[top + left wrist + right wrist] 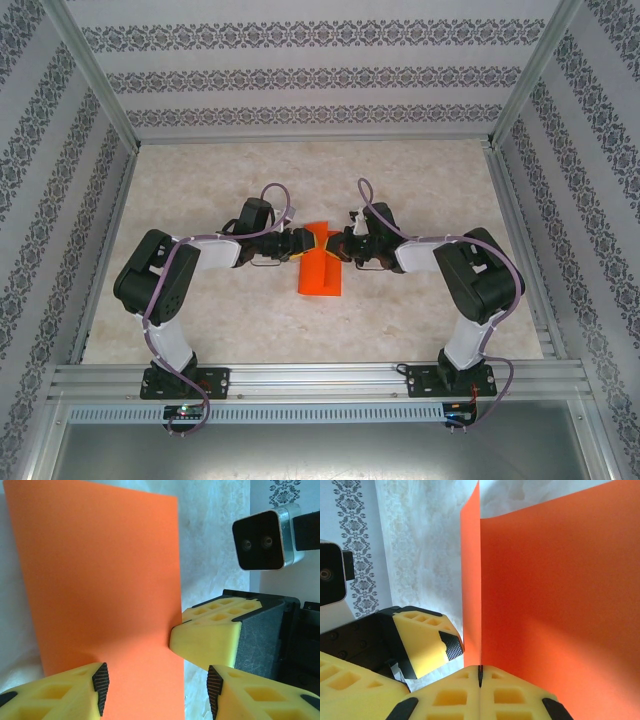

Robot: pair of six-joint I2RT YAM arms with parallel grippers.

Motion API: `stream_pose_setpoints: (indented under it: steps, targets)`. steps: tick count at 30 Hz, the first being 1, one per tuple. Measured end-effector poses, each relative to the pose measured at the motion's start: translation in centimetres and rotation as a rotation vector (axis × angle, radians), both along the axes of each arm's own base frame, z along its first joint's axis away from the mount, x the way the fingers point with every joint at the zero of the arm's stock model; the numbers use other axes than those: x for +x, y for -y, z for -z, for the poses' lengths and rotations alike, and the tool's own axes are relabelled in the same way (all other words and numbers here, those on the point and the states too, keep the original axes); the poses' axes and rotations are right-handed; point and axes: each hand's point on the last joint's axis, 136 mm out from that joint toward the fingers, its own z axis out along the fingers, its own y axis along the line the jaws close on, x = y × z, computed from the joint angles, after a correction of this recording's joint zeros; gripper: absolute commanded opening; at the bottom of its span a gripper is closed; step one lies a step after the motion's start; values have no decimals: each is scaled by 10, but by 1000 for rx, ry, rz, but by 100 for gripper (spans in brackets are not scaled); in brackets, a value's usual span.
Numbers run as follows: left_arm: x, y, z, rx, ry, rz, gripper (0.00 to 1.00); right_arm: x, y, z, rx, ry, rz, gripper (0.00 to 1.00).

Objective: Fold a paper plane with a square sheet of paper (fold left side to right side)
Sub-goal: First fold in half a square sheet of paper at the center of the table.

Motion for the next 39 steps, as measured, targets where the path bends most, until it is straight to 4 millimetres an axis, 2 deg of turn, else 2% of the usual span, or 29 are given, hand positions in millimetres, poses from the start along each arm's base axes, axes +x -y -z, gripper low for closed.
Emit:
stream_pose_setpoints:
  steps: [4, 9, 11, 15, 22, 29, 39]
  targets:
    - [0, -5, -4, 34, 18, -14, 63, 3, 2, 2, -41, 9, -2, 0]
    - [-1, -20, -28, 122, 93, -46, 64, 7, 10, 9, -139, 22, -8, 0]
    - [0, -25, -31, 160, 105, -59, 64, 7, 15, 13, -181, 24, -7, 0]
    - [-2, -30, -17, 259, 80, -60, 64, 3, 25, 22, -251, 15, -5, 0]
    - [-6, -20, 23, 407, -6, -26, 63, -1, 31, 31, -299, -1, -7, 0]
    - [-4, -11, 34, 458, -19, -10, 56, -4, 33, 34, -323, 0, -14, 6]
    - [-4, -5, 46, 536, -43, 11, 50, -4, 38, 30, -355, 23, -19, 36]
